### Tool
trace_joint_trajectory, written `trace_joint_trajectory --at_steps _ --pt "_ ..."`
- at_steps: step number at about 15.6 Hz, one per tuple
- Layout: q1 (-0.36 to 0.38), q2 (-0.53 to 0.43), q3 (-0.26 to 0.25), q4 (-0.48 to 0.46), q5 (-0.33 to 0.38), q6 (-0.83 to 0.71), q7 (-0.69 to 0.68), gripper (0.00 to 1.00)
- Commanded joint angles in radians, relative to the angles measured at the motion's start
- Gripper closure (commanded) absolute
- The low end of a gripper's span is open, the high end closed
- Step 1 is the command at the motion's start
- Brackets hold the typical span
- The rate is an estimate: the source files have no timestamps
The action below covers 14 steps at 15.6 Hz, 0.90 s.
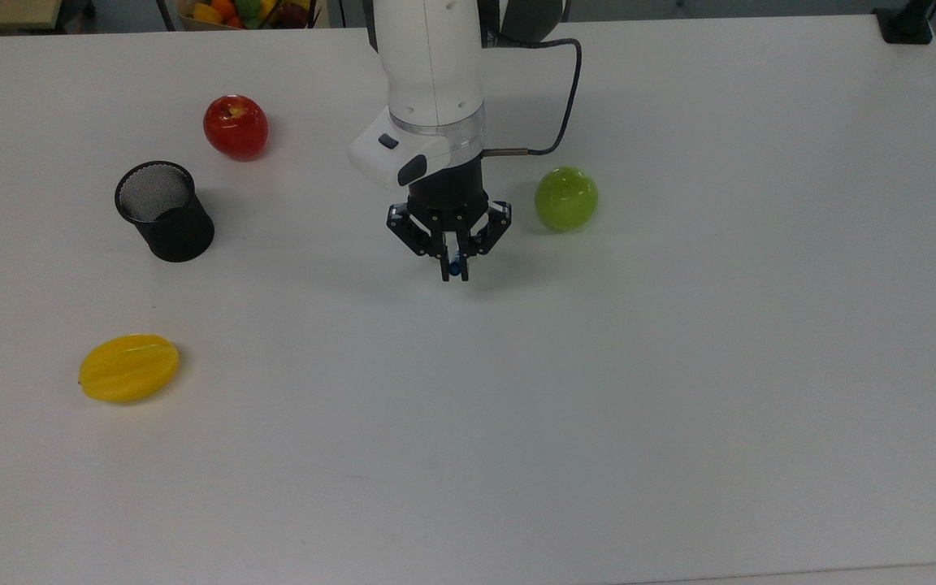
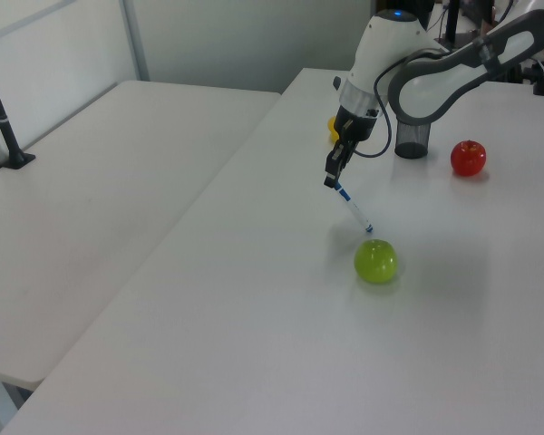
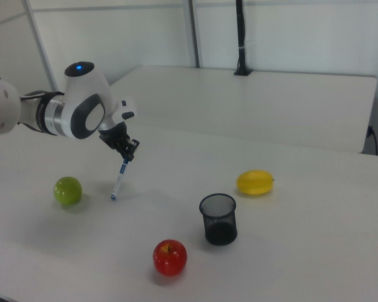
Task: Take marker pen
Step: 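Carry the marker toward the green apple and lower it to the table, then open the gripper to release the marker on the table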
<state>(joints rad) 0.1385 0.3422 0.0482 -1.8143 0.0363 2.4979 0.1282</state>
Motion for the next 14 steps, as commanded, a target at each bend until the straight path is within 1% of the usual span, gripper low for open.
trace_joint_trajectory --at_steps 1,2,3,6,7,8,9,10,11,12,14 --pt "0.035 0.055 0.005 0.007 0.004 0.088 0.005 0.94" --pt "0.036 0.063 0.005 0.007 0.002 0.108 0.004 0.90" --pt "0.038 0.064 0.005 0.007 0.001 0.122 0.002 0.85" --pt "0.036 0.066 0.005 0.007 -0.009 0.131 -0.007 0.54" --pt "0.036 0.064 0.005 0.009 -0.012 0.131 -0.006 0.40" --pt "0.036 0.064 0.005 0.009 -0.012 0.131 -0.006 0.29" --pt "0.036 0.061 0.005 0.009 -0.012 0.130 -0.006 0.21" --pt "0.035 0.058 0.005 0.009 -0.012 0.130 -0.006 0.19" --pt "0.033 0.049 0.005 0.009 -0.012 0.128 -0.004 0.07" --pt "0.030 0.038 0.005 0.009 -0.010 0.125 0.001 0.00" --pt "0.023 0.003 0.005 0.007 -0.006 0.115 0.005 0.00"
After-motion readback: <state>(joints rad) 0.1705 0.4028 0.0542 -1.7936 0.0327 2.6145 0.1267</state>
